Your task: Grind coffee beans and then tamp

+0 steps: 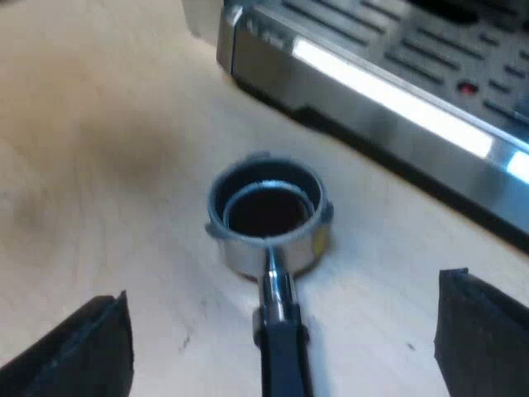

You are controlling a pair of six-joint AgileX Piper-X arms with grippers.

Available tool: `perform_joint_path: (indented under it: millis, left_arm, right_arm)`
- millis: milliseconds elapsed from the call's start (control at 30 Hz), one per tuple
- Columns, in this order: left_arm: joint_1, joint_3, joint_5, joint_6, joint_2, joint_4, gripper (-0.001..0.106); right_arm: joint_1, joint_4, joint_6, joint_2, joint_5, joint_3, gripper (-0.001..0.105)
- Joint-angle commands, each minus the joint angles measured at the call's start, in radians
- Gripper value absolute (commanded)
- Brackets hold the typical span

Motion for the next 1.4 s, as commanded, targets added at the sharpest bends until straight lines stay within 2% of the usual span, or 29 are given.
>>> perform_joint_path:
  millis: [33, 100, 133, 233, 433, 467, 633, 867, 1233, 1400]
  left_arm:
    - [-0.005, -0.008, 0.069, -0.011, -0.003, -0.014, 0.000]
    - [-0.005, -0.008, 0.082, -0.017, 0.000, -0.027, 0.000]
    - [-0.005, -0.008, 0.086, -0.019, 0.001, -0.035, 0.000]
    - [-0.007, -0.008, 0.089, -0.018, 0.000, -0.053, 0.000]
    - [-0.061, -0.008, 0.090, -0.018, 0.014, -0.075, 0.000]
    - [-0.110, -0.008, 0.090, -0.018, 0.041, -0.081, 0.000]
    - [-0.163, -0.008, 0.090, -0.018, 0.098, -0.112, 0.000]
    - [-0.165, -0.008, 0.090, -0.015, 0.184, -0.141, 0.000]
    - [-0.165, -0.008, 0.087, -0.010, 0.336, -0.211, 0.000]
    - [-0.159, -0.008, 0.037, -0.017, 0.396, -0.215, 0.000]
  right_arm:
    - [-0.002, -0.002, -0.010, 0.001, 0.009, -0.008, 0.076]
    - [0.011, -0.013, -0.010, -0.026, 0.009, 0.027, 0.076]
    - [0.064, -0.051, -0.010, -0.050, 0.009, 0.077, 0.076]
    - [0.103, -0.077, -0.010, -0.050, 0.009, 0.101, 0.076]
    - [0.141, -0.122, 0.044, -0.050, 0.009, 0.150, 0.076]
    - [0.141, -0.124, 0.046, -0.050, 0.009, 0.152, 0.076]
    - [0.141, -0.130, 0.056, -0.050, 0.075, 0.152, 0.076]
    - [0.141, -0.130, 0.056, -0.050, 0.180, 0.152, 0.076]
    - [0.141, -0.130, 0.062, -0.050, 0.181, 0.152, 0.076]
    - [0.141, -0.130, 0.062, -0.050, 0.181, 0.152, 0.076]
